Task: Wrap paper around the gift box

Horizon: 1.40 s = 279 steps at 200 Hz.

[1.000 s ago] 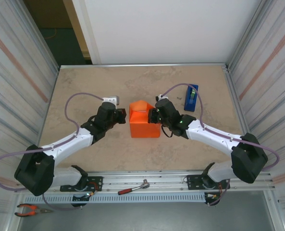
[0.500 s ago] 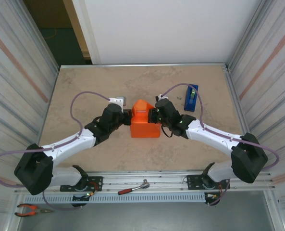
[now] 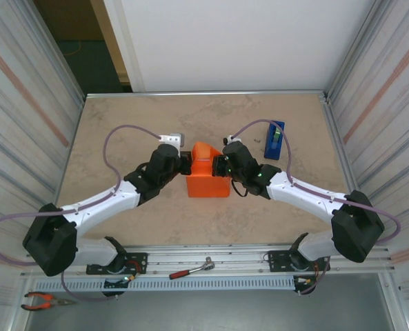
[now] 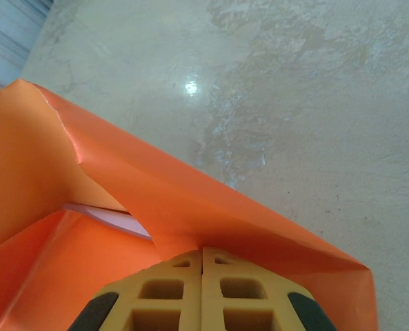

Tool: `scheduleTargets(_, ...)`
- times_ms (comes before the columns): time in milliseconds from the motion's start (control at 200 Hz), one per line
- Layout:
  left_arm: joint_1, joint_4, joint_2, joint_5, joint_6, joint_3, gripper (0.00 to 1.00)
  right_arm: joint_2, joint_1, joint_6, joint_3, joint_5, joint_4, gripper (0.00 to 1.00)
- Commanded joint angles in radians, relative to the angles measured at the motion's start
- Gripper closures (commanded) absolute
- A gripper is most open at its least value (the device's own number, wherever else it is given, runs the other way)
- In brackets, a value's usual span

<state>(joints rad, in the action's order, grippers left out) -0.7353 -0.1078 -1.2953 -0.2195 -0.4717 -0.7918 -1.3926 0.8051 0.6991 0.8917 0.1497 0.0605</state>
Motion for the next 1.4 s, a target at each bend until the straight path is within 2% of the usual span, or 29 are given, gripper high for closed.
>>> scheduleTargets(0, -0.016, -0.008, -0.022, 0.009, 0.031, -0.033, 1.0, -0.091, 0.036, 0.041, -0.084, -0.118, 0.202, 1.0)
scheduleTargets(261, -0.087, -0.01, -0.046, -0.032, 0.02, -0.021, 1.0, -0.091, 0.035, 0.043, -0.085, -0.119, 0.198, 1.0)
scheduleTargets(586, -0.126, 0.056, -0.097, -0.071, -0.046, -0.065, 1.0, -0.053, 0.039, 0.065, -0.096, -0.142, 0.19, 1.0)
scheduleTargets(962, -0.199, 0.093, -0.156, -0.177, -0.145, -0.076, 1.0, -0.017, 0.037, 0.076, -0.067, -0.171, 0.201, 1.0)
scheduleTargets(1393, -0.2, 0.088, -0.135, -0.196, -0.148, -0.042, 1.0, 0.086, -0.128, -0.001, 0.026, -0.308, 0.267, 1.0)
